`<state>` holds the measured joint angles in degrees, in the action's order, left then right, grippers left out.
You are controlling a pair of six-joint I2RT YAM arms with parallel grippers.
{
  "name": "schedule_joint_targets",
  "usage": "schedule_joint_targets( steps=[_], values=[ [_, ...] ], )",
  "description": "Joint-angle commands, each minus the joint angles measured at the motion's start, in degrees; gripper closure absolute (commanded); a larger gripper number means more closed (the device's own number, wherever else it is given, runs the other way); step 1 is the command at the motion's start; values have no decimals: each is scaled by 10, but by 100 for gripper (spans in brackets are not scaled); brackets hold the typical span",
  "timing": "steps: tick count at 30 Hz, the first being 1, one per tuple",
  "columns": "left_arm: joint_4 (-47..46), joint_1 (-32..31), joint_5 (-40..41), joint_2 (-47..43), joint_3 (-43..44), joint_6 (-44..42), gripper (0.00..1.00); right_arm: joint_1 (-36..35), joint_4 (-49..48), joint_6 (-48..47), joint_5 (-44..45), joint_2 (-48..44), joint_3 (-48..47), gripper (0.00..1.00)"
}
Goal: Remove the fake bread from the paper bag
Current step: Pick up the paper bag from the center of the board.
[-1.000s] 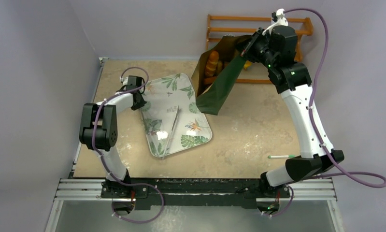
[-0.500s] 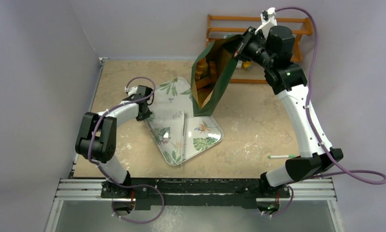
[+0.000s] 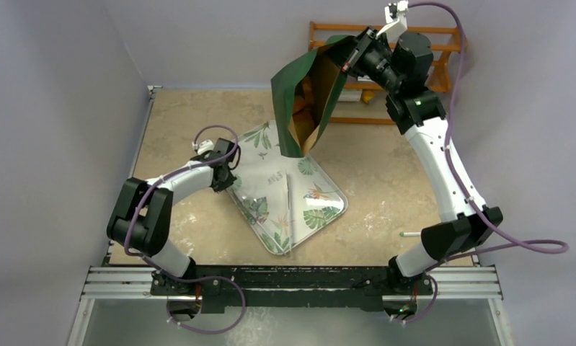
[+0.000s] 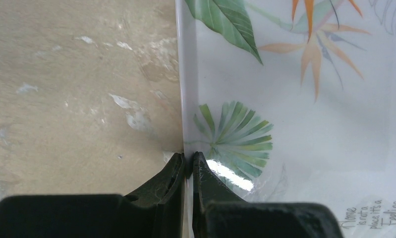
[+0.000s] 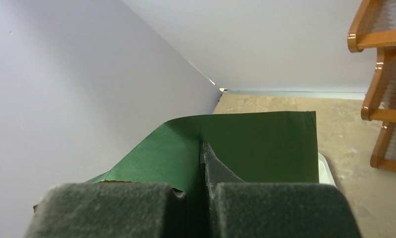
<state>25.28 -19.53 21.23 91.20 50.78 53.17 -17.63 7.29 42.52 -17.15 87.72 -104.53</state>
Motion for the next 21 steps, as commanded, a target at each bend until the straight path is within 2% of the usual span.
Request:
schedule_joint_targets(
  steps=[1, 10, 21],
  values=[
    [-3, -45, -15, -21, -4, 52, 100, -3, -140, 38, -34, 12, -25, 100],
    [-13, -157, 1, 35, 34, 127, 100, -3, -199, 55, -47, 68, -52, 100],
    [-36, -219, 8, 73, 71, 180, 100, -3, -233, 76, -75, 147, -122, 100]
  ],
)
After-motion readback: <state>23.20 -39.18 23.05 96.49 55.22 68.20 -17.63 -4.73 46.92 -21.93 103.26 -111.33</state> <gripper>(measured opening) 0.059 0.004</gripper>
